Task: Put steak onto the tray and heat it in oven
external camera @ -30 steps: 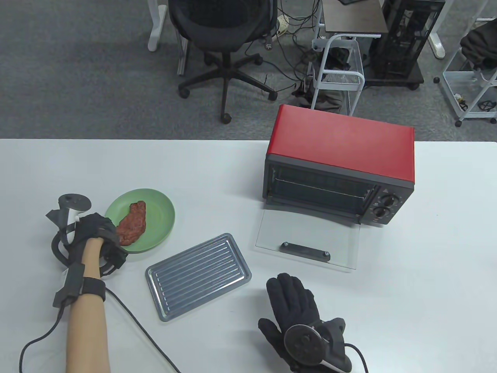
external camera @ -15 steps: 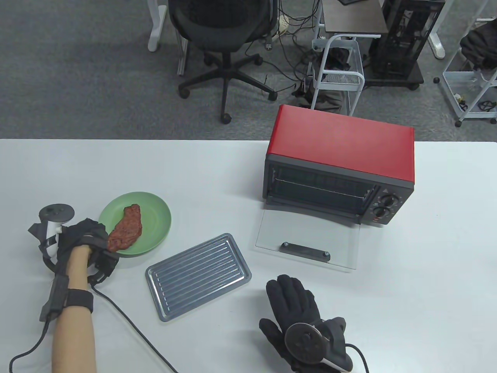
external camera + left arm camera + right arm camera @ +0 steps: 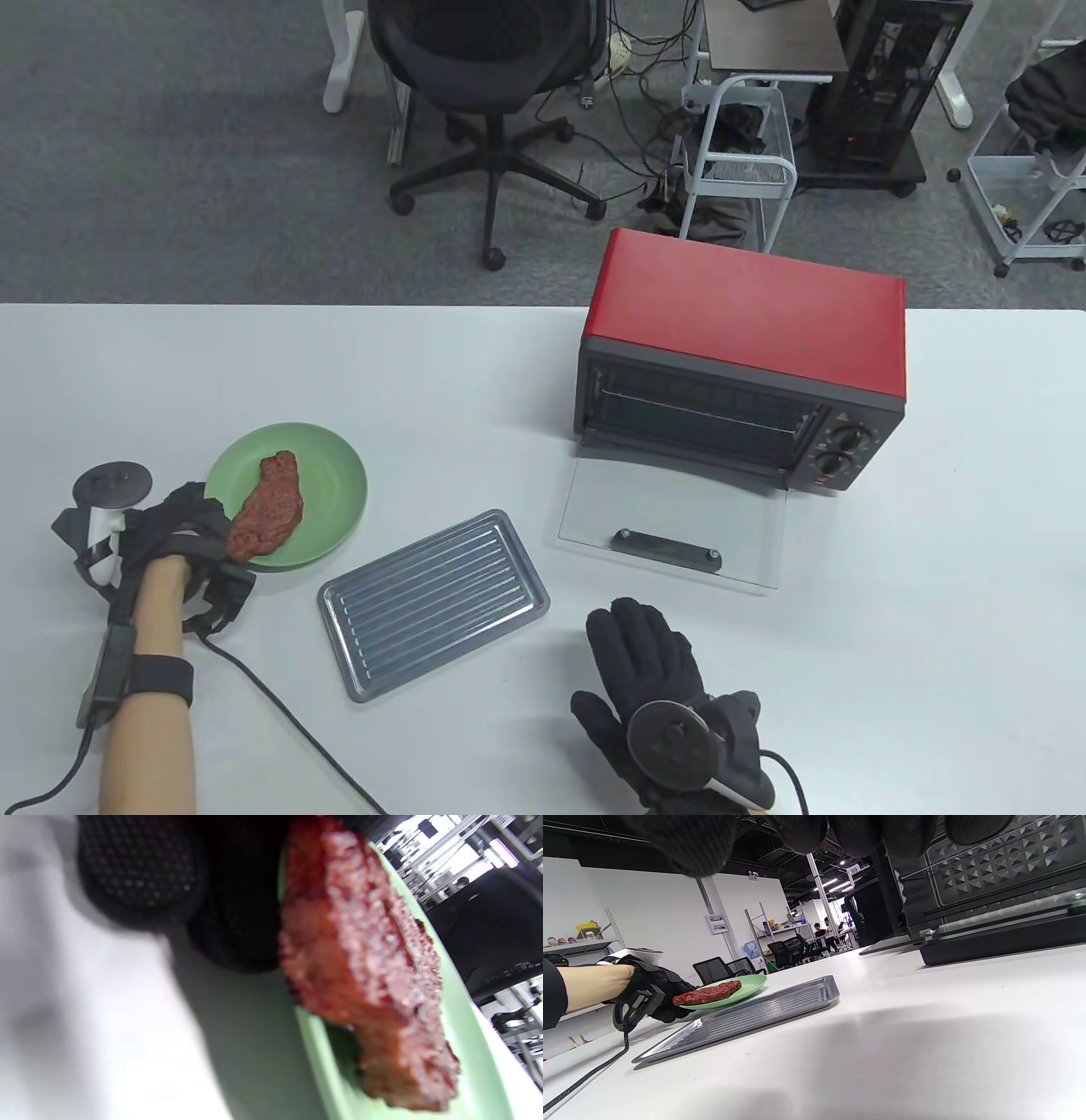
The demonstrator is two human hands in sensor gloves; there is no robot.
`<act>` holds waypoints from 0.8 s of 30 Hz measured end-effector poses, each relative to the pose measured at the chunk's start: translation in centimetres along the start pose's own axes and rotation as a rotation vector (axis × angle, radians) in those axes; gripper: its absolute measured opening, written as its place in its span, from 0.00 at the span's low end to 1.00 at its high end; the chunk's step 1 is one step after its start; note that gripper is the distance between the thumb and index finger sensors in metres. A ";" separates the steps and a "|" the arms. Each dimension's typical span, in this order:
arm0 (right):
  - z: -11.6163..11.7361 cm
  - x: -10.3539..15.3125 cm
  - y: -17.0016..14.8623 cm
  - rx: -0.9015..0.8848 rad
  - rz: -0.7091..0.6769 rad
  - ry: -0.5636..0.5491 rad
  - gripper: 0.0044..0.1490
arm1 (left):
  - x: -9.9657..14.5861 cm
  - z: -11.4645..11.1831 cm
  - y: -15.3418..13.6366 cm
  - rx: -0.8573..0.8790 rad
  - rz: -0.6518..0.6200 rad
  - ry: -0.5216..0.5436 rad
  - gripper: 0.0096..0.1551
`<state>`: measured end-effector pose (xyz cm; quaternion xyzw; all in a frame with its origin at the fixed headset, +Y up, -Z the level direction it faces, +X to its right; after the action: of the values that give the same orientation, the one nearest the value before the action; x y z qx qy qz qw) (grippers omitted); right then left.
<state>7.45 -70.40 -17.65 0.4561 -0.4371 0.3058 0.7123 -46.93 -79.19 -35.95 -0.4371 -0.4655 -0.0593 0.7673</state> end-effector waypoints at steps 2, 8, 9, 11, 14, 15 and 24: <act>0.0 0.0 0.0 0.002 -0.001 0.001 0.54 | 0.4 0.4 0.3 0.037 -0.014 0.013 0.29; -0.1 0.0 -0.1 0.003 0.001 0.000 0.54 | 2.1 0.9 1.8 0.100 -0.100 -0.069 0.31; -0.1 0.0 -0.1 0.004 0.002 0.000 0.54 | 2.3 0.9 2.0 0.099 -0.115 -0.083 0.32; -0.1 0.0 -0.2 0.003 0.003 -0.001 0.54 | 3.0 0.8 2.4 0.100 -0.147 -0.091 0.34; -0.2 0.0 -0.3 -0.001 0.005 -0.002 0.54 | 4.0 0.4 2.8 0.103 -0.176 -0.091 0.34; -0.2 0.0 -0.3 -0.002 0.006 -0.002 0.54 | 4.4 0.0 3.0 0.097 -0.189 -0.101 0.33; -0.3 0.1 -0.3 -0.001 0.005 -0.010 0.54 | 7.9 -3.3 5.7 0.046 -0.312 -0.153 0.32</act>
<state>7.84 -70.25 -17.72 0.4564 -0.4421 0.3052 0.7093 -37.50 -75.62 -34.00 -0.3450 -0.5858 -0.1339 0.7210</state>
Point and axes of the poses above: the tracker on the back of each hand, its own y axis roughly to the thumb side, its own x axis roughly from the fingertips to the wrist, z = x × y, the point moved 5 cm from there along -x, roughly from the wrist to the fingertips, and after that the axes turned 12 degrees about y, right-handed, at the moved point
